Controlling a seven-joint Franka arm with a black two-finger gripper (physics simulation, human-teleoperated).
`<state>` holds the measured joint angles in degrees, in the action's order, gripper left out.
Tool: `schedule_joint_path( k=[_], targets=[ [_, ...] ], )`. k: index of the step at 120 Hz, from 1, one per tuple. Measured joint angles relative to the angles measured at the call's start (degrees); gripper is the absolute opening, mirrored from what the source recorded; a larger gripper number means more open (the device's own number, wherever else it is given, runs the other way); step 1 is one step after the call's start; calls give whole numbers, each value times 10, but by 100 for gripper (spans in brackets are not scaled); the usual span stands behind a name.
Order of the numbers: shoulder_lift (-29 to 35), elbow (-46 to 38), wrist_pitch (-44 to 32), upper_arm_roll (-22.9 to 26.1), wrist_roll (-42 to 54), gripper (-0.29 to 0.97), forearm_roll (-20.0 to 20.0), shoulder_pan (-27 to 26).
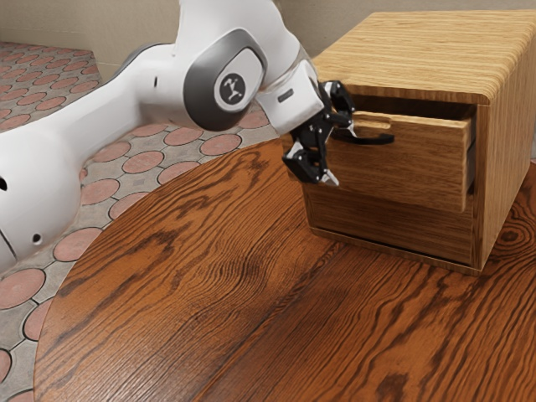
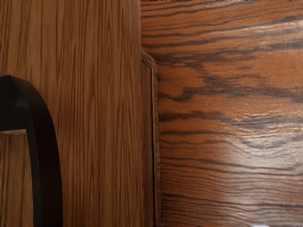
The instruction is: Pull the drawer handle with one arm to open the drawer
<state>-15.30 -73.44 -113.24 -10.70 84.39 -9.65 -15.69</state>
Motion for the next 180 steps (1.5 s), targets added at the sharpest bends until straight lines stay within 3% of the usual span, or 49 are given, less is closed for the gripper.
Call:
schedule_joint_path(
  k=[12, 25, 39, 48, 71, 95, 123, 140, 167, 180],
  targets=[
    [14, -25, -5, 0, 0, 64, 1, -4],
    [37, -55, -11, 1, 0, 66, 2, -7],
    [59, -84, -19, 1, 0, 65, 3, -10],
    [80, -109, -24, 1, 0, 56, 4, -14],
    [131, -169, -38, 1, -2, 48, 15, -25],
    [171, -219, -50, 0, -7, 52, 23, -35],
    [215, -265, -57, -1, -12, 40, 30, -44],
    [250, -304, -62, -1, -17, 44, 42, -53],
    [302, -352, -70, -2, -25, 13, 60, -63],
    [314, -364, -75, -1, -29, 6, 68, -65]
  ],
)
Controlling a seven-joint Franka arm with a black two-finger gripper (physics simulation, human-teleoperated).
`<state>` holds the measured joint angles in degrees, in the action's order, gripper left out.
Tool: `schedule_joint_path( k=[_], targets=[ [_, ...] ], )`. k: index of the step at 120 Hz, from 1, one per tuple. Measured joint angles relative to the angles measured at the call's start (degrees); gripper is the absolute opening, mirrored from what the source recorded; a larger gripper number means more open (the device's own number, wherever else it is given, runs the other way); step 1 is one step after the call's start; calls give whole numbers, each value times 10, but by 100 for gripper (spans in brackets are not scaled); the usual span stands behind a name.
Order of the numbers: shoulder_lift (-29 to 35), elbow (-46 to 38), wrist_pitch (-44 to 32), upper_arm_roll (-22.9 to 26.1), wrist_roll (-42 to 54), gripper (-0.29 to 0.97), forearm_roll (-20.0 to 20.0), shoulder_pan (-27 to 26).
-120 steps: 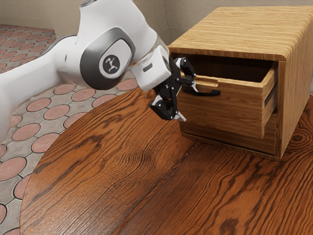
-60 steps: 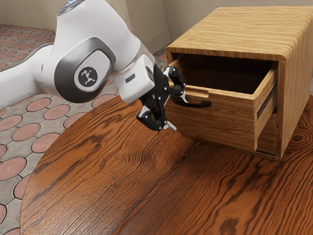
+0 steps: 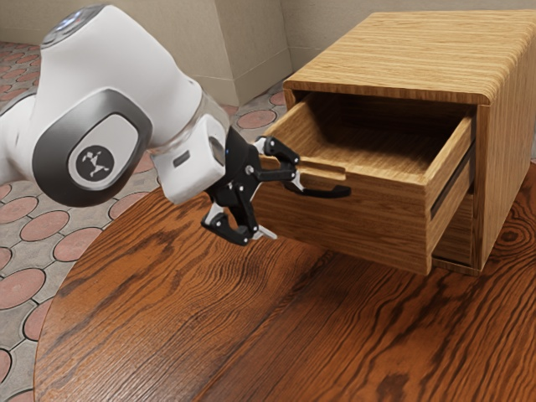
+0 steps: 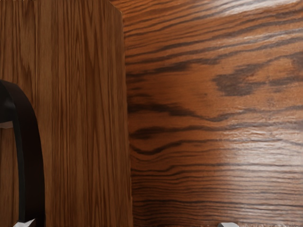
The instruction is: Pull the drawer handle with one arm to open the drawer
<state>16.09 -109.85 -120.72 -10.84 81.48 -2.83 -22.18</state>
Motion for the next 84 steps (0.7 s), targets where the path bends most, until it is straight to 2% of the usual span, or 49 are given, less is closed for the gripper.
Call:
schedule_joint_path(
  k=[11, 17, 27, 46, 51, 60, 72, 84],
  targets=[
    [2, -5, -3, 5, -5, 7, 5, 3],
    [1, -7, -2, 14, -8, 21, 2, 34],
    [0, -9, 1, 41, -12, 35, -5, 80],
    [10, -16, 7, 58, -24, 50, -9, 95],
    [15, -12, 19, 63, -40, 54, 9, 96],
    [39, 1, 72, 84, -93, 58, 48, 92],
    [54, 79, 208, 113, -205, 62, 89, 87],
    [25, 163, 305, 147, -316, 65, 124, 85]
  ],
)
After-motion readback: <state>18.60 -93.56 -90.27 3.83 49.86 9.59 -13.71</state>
